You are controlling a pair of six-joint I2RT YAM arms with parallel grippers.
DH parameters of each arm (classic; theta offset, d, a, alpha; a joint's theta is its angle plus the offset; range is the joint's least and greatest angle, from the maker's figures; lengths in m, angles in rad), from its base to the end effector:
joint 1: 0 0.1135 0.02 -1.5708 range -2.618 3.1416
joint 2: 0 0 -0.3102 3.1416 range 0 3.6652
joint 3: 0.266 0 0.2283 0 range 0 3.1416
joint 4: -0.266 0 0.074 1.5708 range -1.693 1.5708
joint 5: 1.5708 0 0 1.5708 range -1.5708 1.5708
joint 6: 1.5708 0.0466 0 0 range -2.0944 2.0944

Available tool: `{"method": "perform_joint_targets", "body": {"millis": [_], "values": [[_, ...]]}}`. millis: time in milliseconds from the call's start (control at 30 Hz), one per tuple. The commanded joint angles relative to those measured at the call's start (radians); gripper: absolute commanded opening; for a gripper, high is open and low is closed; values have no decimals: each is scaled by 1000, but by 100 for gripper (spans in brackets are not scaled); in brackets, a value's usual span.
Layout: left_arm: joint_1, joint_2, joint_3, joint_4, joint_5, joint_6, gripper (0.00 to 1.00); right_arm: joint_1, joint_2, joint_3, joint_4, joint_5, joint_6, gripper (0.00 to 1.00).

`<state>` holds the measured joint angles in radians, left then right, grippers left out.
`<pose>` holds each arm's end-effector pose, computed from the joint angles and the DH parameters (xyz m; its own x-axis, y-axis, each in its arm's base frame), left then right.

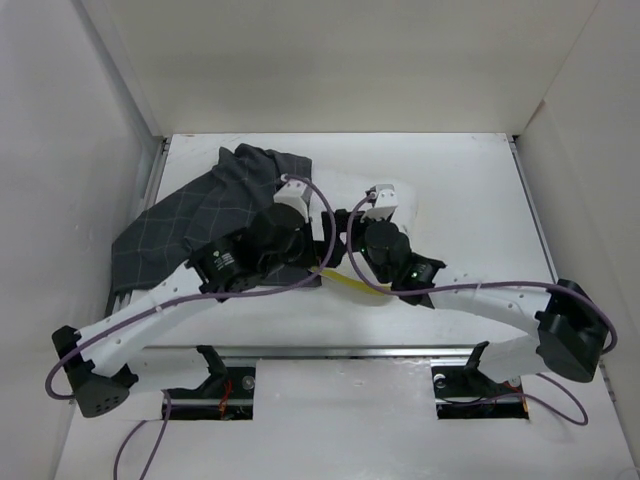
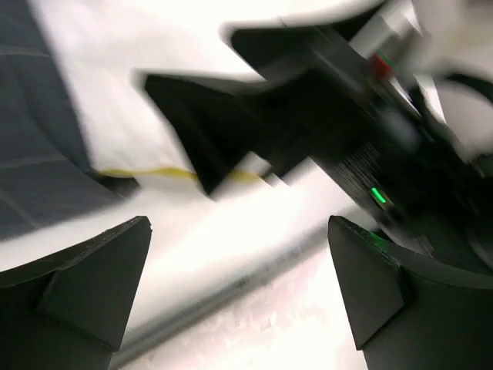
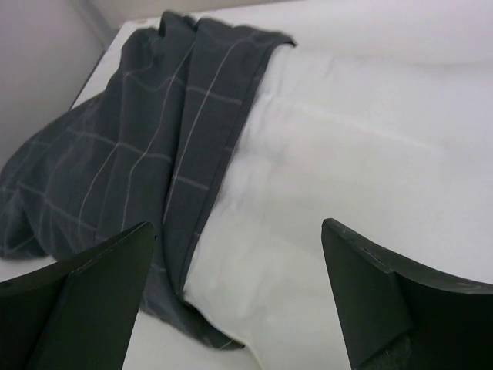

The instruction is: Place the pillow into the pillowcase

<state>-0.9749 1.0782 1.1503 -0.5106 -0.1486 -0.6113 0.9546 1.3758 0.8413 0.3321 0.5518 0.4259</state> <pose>0.1165 -0.1595 0.4116 -0.6217 -0.0945 -0.7775 0.4719 0.7471 -0.4682 0.1883 0.2237 0.3344 -0.2703 0.2271 -0.9356 -0.3146 0.8976 0.3087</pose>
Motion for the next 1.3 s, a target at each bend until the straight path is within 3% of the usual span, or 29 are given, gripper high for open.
{"method": "perform_joint_targets", "body": {"millis": [0, 100, 200, 267, 367, 467, 567, 767, 900, 1000, 1067, 1100, 1200, 1233, 1267], "values": [[79, 90, 80, -117, -202, -39, 100, -46, -21, 57, -85, 94, -36, 94], [187, 230, 161, -126, -285, -50, 100, -126, 2, 93, -127, 5, -36, 94], [301, 384, 233, -51, -243, 56, 100, -273, 44, 136, -163, -180, -36, 94], [341, 480, 334, -23, -221, 137, 100, -376, 61, 180, -172, -303, -82, 94], [386, 696, 535, -125, -279, 185, 99, -476, 98, 237, -173, -434, -194, 94], [424, 889, 734, -215, -310, 241, 90, -517, 160, 294, -173, -561, -373, 94], [450, 1011, 866, -238, -298, 310, 89, -548, 245, 352, -154, -641, -490, 94], [482, 1077, 919, -258, -287, 351, 84, -597, 449, 519, -177, -809, -516, 95], [515, 1097, 928, -258, -322, 360, 73, -597, 561, 597, -192, -944, -516, 100], [515, 1109, 960, -249, -274, 390, 57, -588, 647, 663, -214, -967, -526, 100], [515, 1118, 960, -212, -246, 406, 39, -588, 693, 732, -246, -1030, -535, 100], [515, 1129, 960, -203, -217, 416, 34, -579, 733, 754, -281, -1050, -535, 98], [515, 1154, 973, -189, -157, 438, 20, -579, 758, 769, -294, -1103, -535, 68], [515, 1166, 973, -189, -137, 438, 3, -570, 758, 769, -276, -1115, -535, 51], [515, 1175, 986, -189, -137, 438, 0, -570, 758, 753, -266, -1115, -535, 15]]}}
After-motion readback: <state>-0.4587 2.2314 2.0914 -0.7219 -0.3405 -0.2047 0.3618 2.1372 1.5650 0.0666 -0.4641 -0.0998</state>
